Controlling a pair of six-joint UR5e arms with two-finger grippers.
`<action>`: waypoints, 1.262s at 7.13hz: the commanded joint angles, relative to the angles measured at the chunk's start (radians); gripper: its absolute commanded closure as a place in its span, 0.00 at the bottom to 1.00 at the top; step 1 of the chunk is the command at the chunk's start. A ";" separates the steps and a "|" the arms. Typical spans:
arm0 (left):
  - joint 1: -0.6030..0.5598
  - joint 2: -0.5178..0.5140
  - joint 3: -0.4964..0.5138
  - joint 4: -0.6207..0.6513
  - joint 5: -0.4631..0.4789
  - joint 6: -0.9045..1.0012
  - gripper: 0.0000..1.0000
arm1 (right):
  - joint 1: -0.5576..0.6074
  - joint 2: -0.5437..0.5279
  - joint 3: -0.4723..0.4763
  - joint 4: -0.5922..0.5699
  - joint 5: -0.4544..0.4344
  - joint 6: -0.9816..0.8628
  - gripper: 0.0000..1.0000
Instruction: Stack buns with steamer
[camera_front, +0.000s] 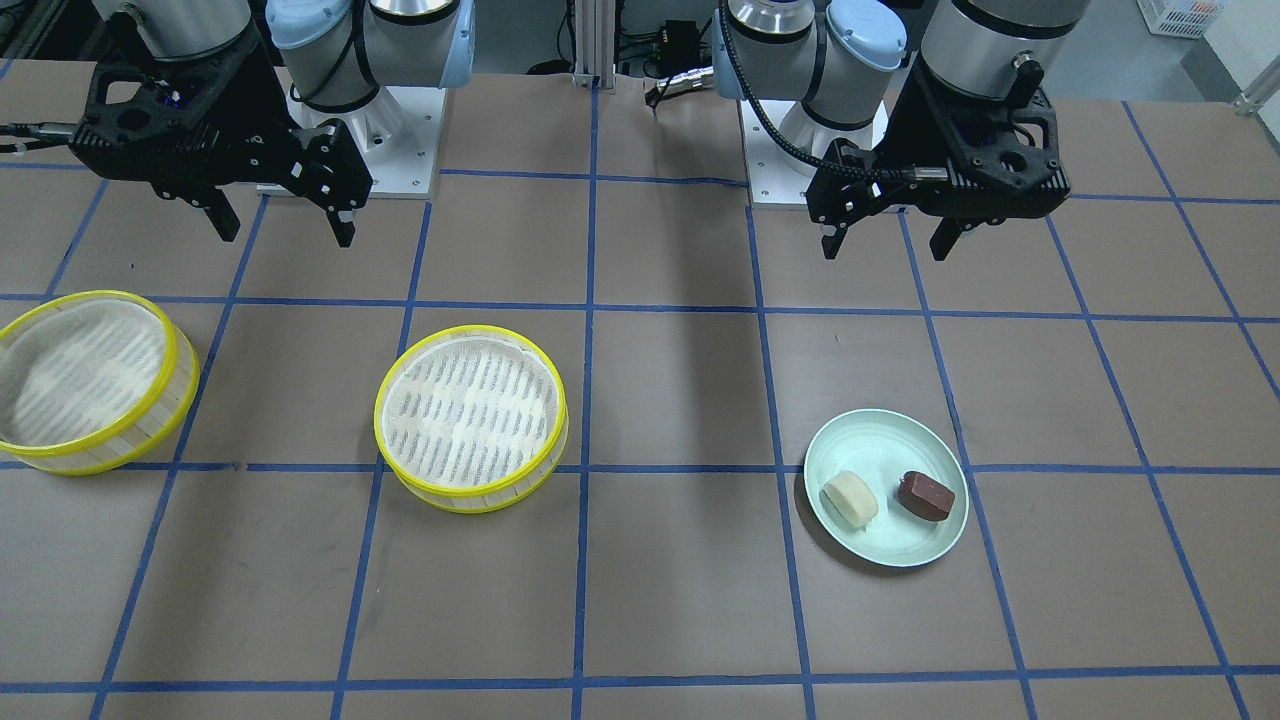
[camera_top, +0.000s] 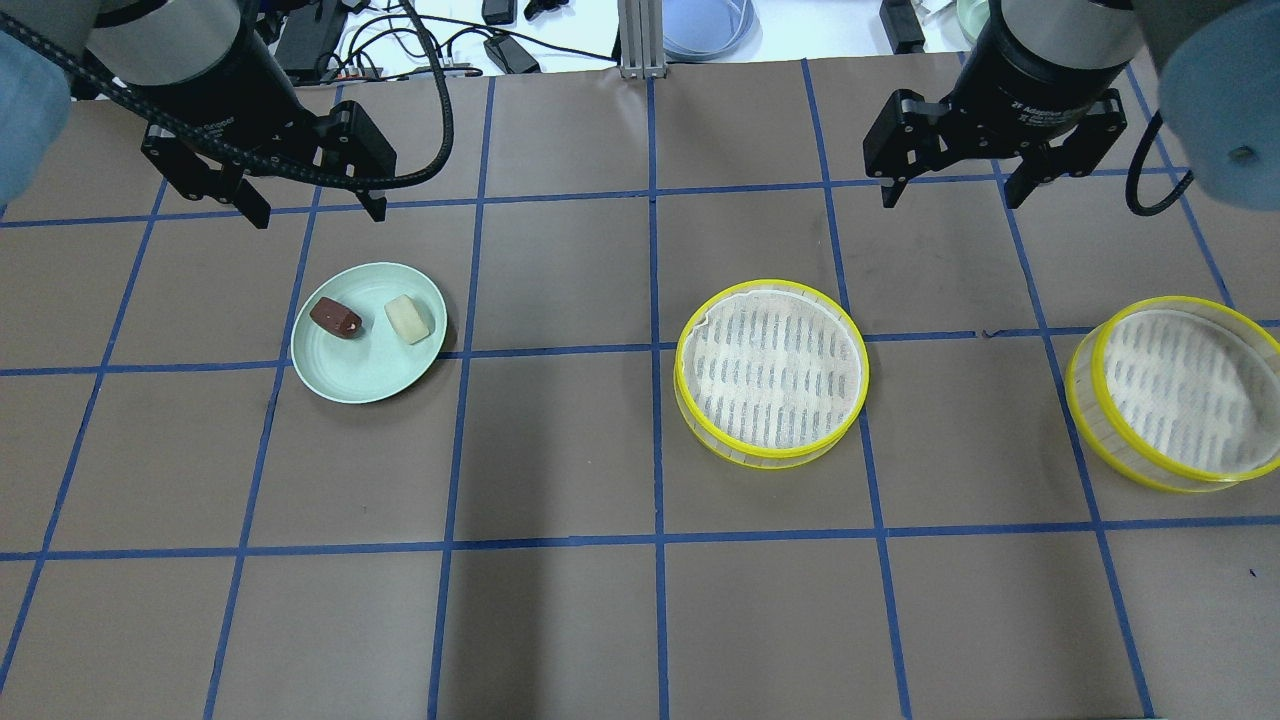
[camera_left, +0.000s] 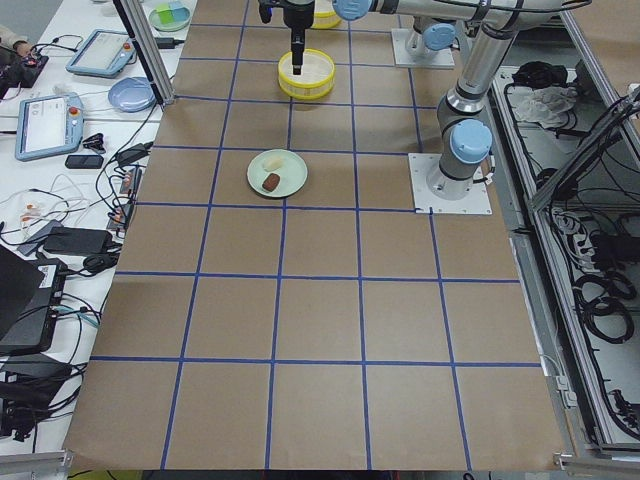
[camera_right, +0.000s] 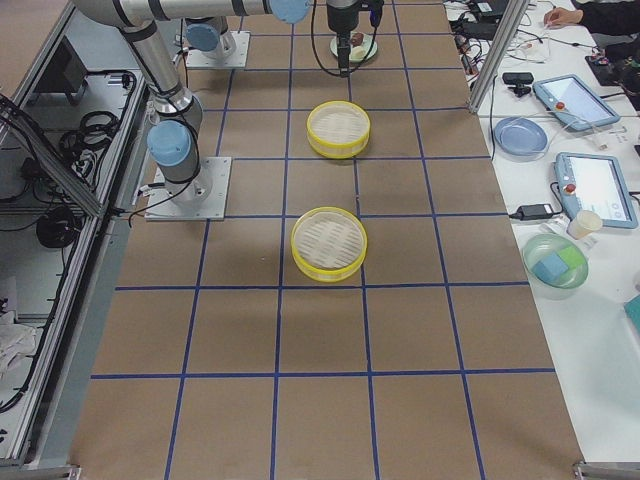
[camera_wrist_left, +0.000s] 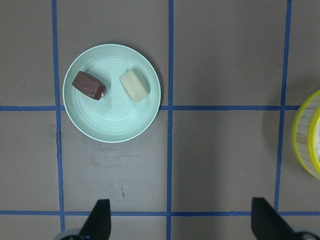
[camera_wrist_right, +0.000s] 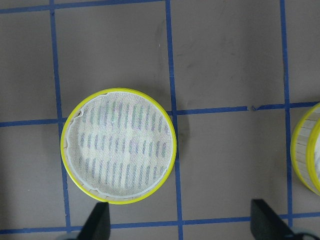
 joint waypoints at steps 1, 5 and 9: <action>-0.001 0.000 0.000 -0.001 -0.007 0.000 0.00 | 0.000 0.000 0.000 -0.001 -0.002 0.000 0.01; 0.013 -0.058 -0.005 0.057 -0.010 0.024 0.00 | -0.014 0.008 -0.002 -0.004 -0.017 -0.088 0.01; 0.148 -0.236 -0.160 0.349 -0.006 0.049 0.00 | -0.179 0.006 -0.003 0.005 -0.140 -0.369 0.01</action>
